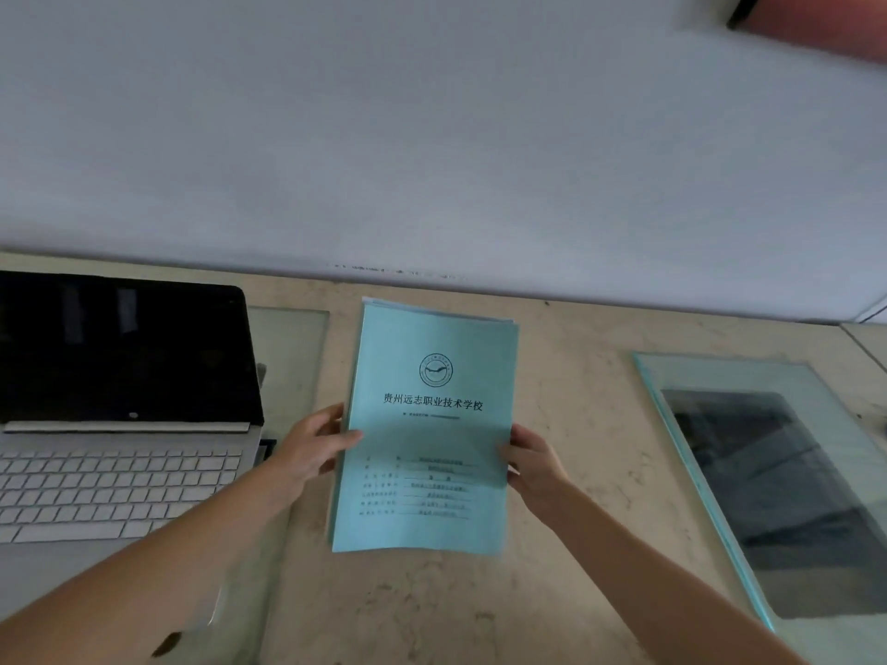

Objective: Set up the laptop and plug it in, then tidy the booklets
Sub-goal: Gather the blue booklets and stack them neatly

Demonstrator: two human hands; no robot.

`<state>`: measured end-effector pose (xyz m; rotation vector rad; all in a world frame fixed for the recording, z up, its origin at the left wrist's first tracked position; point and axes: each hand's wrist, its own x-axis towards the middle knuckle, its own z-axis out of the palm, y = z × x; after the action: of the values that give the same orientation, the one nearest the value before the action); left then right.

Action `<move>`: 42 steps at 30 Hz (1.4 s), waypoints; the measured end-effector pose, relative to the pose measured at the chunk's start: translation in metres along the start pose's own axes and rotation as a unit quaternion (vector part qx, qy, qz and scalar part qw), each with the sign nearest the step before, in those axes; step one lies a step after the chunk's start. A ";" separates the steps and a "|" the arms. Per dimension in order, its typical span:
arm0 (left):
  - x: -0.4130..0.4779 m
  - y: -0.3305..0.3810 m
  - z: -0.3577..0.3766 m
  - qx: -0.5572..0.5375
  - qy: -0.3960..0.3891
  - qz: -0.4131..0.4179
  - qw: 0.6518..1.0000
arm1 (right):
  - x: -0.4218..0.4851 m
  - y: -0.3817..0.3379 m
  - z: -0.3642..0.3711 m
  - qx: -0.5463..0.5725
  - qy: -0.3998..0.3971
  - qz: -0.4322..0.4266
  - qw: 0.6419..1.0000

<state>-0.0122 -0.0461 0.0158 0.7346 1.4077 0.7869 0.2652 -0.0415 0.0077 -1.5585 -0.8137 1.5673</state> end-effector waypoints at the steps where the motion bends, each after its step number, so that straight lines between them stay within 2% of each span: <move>1: 0.011 0.004 0.001 -0.006 0.013 -0.004 1.000 | 0.013 -0.004 0.004 -0.007 -0.003 0.004 1.000; 7: 0.090 0.038 0.009 -0.082 0.089 -0.031 0.992 | 0.109 -0.029 0.025 -0.046 0.004 0.029 0.999; 12: 0.155 0.062 0.000 -0.141 0.135 -0.006 0.981 | 0.188 -0.056 0.047 -0.065 0.013 0.046 0.997; 18: 0.208 0.071 -0.008 -0.106 0.205 0.003 0.973 | 0.250 -0.071 0.067 -0.077 0.020 0.060 0.995; 25: 0.221 0.073 -0.009 -0.043 0.245 0.033 0.968 | 0.269 -0.073 0.076 -0.083 0.030 0.059 0.994; 31: 0.215 0.072 -0.007 -0.033 0.245 0.059 0.967 | 0.261 -0.079 0.075 -0.068 0.047 0.056 0.995; 37: 0.173 0.069 -0.001 0.008 0.183 0.095 0.979 | 0.227 -0.084 0.057 -0.067 0.087 0.035 0.993; 42: 0.119 0.080 0.028 0.056 0.121 0.156 0.979 | 0.163 -0.097 0.034 -0.073 0.086 -0.012 0.994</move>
<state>0.0128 0.0977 0.0170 0.9885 1.5854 1.0767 0.2460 0.1500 0.0100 -1.7554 -0.8627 1.3603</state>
